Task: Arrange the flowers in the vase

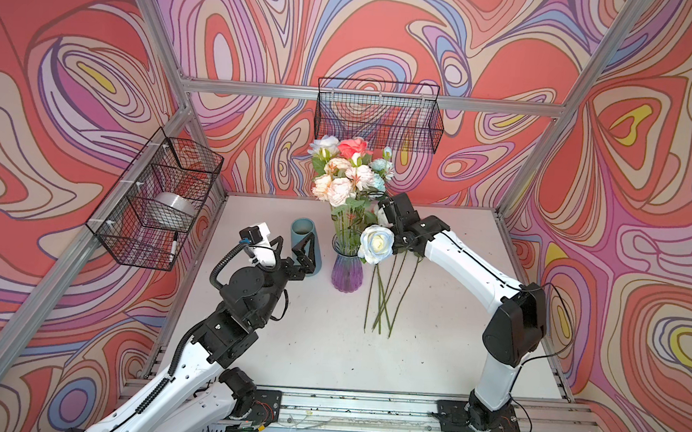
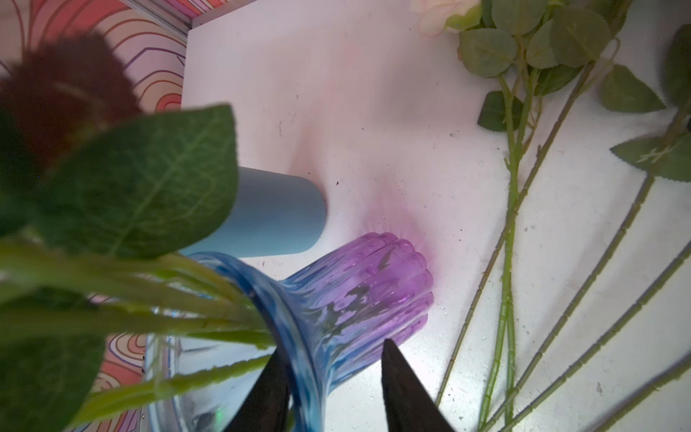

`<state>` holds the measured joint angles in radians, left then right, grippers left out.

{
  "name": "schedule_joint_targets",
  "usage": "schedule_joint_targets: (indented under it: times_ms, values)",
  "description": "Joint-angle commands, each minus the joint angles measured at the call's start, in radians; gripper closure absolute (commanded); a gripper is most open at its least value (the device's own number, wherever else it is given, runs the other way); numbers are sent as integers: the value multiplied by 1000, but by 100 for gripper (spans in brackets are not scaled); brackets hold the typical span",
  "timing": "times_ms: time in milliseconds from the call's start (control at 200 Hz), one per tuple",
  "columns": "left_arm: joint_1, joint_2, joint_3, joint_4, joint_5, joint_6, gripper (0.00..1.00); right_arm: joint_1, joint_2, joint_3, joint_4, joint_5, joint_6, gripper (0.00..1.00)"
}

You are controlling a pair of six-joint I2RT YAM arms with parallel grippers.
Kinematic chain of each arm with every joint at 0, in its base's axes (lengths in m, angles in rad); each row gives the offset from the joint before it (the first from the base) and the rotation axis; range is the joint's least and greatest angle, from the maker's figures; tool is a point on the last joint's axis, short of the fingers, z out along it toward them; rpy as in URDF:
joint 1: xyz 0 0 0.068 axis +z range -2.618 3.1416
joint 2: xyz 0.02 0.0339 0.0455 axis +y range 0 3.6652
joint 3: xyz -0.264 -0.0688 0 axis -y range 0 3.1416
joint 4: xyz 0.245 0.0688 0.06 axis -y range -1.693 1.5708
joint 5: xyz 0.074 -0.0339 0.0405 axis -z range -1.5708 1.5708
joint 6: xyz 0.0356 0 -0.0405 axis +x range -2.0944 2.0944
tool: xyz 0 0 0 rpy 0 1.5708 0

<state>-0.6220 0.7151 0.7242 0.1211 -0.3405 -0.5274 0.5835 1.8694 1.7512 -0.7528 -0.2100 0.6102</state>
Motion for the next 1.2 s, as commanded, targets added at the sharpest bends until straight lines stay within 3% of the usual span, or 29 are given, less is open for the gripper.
schedule_joint_targets:
  times_ms: [0,416,1192]
  values:
    - [2,-16,30,-10,0,0,6,8,38,42,-63,52,-5,65]
    - [2,-26,29,-7,-6,6,6,27,68,83,-83,100,9,100]
    - [2,-20,30,-6,-9,16,6,-14,-72,146,-130,143,-5,100]
